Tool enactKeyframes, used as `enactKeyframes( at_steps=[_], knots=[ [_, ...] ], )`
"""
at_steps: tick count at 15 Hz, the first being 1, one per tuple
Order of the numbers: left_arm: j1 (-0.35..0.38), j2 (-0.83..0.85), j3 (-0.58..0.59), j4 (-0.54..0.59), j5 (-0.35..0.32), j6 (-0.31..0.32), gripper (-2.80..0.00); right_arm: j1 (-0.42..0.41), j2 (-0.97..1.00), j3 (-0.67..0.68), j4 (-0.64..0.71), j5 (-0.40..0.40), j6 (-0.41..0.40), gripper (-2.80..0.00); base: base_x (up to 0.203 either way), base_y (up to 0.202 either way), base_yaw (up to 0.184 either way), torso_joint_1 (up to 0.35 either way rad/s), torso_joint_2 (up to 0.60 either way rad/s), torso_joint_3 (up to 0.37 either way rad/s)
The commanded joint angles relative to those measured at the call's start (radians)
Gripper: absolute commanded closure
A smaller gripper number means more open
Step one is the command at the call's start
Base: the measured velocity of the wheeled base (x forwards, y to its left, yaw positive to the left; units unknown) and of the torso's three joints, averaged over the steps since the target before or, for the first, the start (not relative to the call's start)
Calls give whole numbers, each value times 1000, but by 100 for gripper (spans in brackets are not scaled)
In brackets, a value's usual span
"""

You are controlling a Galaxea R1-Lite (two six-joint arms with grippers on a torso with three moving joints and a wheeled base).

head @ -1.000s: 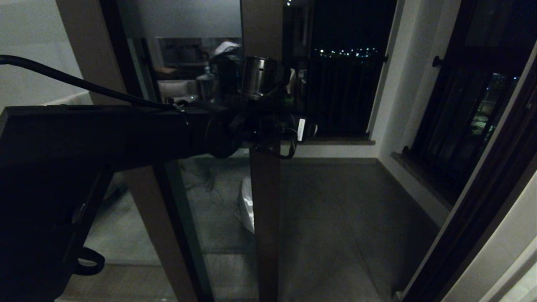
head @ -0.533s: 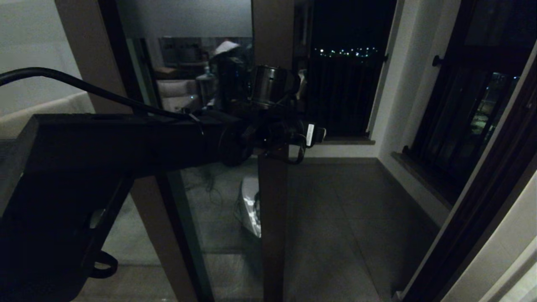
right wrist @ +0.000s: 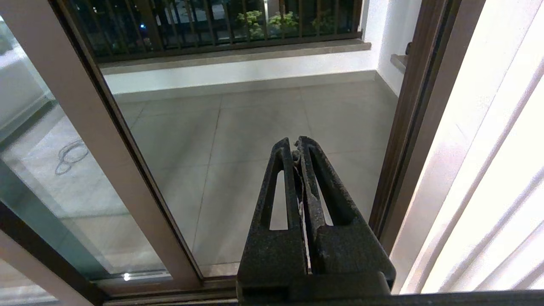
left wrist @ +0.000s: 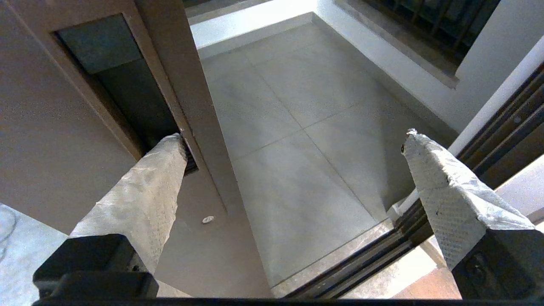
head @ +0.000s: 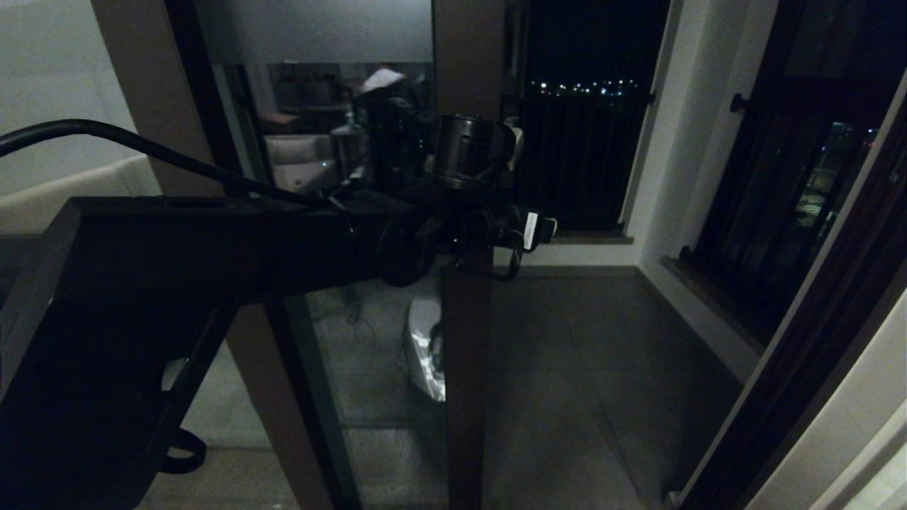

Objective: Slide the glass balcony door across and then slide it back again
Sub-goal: Close the slid door

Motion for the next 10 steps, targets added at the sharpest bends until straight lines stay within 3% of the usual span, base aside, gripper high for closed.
enactKeyframes(
  at_steps=[1, 10],
  knots=[
    [-6, 11, -10, 1, 1, 0, -280, 0, 1, 0, 0, 0, 0, 0, 0, 0, 0, 0, 0, 0],
    [-11, 45, -14, -64, -2, 24, -280, -1, 1, 0, 0, 1, 0, 0, 0, 0, 0, 0, 0, 0]
  ],
)
